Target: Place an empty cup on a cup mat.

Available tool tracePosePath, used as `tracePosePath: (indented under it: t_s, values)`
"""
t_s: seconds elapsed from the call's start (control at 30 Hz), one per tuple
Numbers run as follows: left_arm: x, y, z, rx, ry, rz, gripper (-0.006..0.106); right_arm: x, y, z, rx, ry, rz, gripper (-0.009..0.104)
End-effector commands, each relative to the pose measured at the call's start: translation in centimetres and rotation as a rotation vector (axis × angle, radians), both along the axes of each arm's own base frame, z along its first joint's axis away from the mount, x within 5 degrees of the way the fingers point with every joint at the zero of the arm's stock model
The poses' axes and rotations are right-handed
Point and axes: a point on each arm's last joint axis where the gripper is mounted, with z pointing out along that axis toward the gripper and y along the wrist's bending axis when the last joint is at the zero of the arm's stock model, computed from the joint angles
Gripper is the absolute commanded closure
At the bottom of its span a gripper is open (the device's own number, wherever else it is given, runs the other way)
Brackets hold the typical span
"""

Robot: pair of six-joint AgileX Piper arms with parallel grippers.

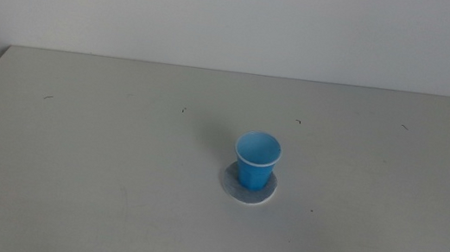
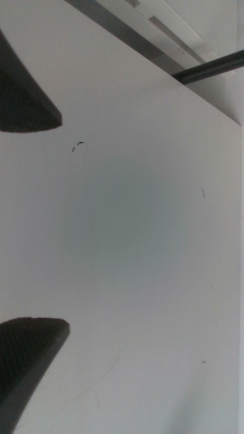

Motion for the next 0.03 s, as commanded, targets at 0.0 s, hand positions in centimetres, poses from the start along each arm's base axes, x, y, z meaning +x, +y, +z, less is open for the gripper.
tracePosePath:
  t_s: [0.0]
  values:
    - [0.1, -0.11, 0.85, -0.017, -0.093, -0.008, -0.004, -0.17, 0.03, 1.2, -0.023, -0.107, 0.003, 0.001]
